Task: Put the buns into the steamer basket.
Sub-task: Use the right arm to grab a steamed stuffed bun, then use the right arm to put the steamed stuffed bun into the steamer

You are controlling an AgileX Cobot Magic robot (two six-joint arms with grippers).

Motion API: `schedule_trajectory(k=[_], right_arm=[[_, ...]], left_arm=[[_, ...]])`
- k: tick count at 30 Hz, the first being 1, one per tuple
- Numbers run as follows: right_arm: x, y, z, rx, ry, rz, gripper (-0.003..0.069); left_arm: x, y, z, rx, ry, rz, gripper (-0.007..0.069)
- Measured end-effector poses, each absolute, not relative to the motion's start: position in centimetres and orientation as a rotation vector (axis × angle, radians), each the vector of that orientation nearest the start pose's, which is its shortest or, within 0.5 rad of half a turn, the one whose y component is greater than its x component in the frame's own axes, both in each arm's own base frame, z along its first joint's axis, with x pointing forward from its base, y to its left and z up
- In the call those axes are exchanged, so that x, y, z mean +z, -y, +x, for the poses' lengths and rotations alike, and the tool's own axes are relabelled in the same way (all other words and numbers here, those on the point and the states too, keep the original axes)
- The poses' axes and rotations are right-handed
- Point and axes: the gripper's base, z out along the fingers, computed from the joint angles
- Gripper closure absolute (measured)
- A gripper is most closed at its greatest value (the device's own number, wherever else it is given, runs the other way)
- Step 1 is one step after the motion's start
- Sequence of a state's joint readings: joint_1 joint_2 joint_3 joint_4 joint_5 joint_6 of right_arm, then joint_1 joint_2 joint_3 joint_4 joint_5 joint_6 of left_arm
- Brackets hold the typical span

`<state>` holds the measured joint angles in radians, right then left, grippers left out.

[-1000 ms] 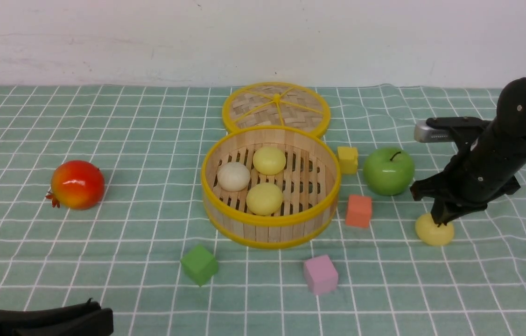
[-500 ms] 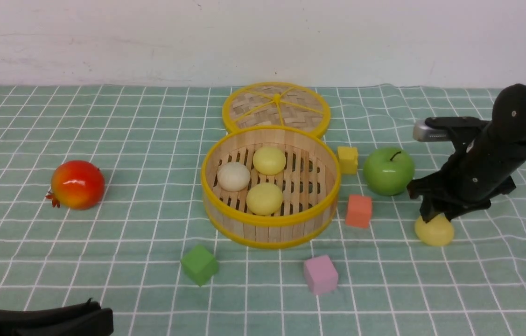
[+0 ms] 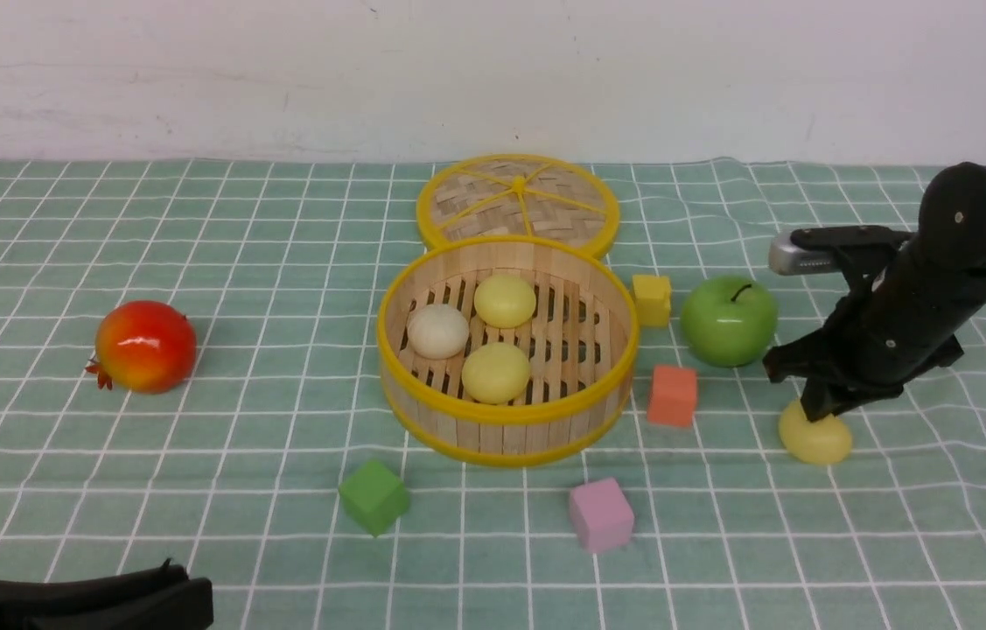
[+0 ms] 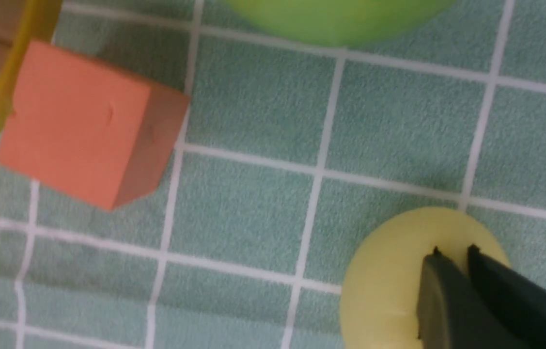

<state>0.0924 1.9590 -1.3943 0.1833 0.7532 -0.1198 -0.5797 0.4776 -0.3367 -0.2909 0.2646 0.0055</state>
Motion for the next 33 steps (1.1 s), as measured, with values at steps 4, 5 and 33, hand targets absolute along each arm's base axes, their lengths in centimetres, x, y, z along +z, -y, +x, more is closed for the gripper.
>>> schedule_trajectory(k=[4, 5, 33], right_arm=[[21.1, -5.1, 39.7, 0.245, -2.759, -0.13, 0.0659], [22.0, -5.2, 39.4, 0.266, -2.742, -0.127, 0.0659], [21.7, -19.5, 44.7, 0.483, -2.423, -0.399, 0.05]], left_arm=[[26.8, 6.3, 8.4, -0.652, -1.9, 0.345, 0.0496], [26.8, 6.3, 8.4, -0.652, -1.9, 0.345, 0.0495], [26.8, 6.3, 8.4, -0.652, -1.9, 0.345, 0.0472]])
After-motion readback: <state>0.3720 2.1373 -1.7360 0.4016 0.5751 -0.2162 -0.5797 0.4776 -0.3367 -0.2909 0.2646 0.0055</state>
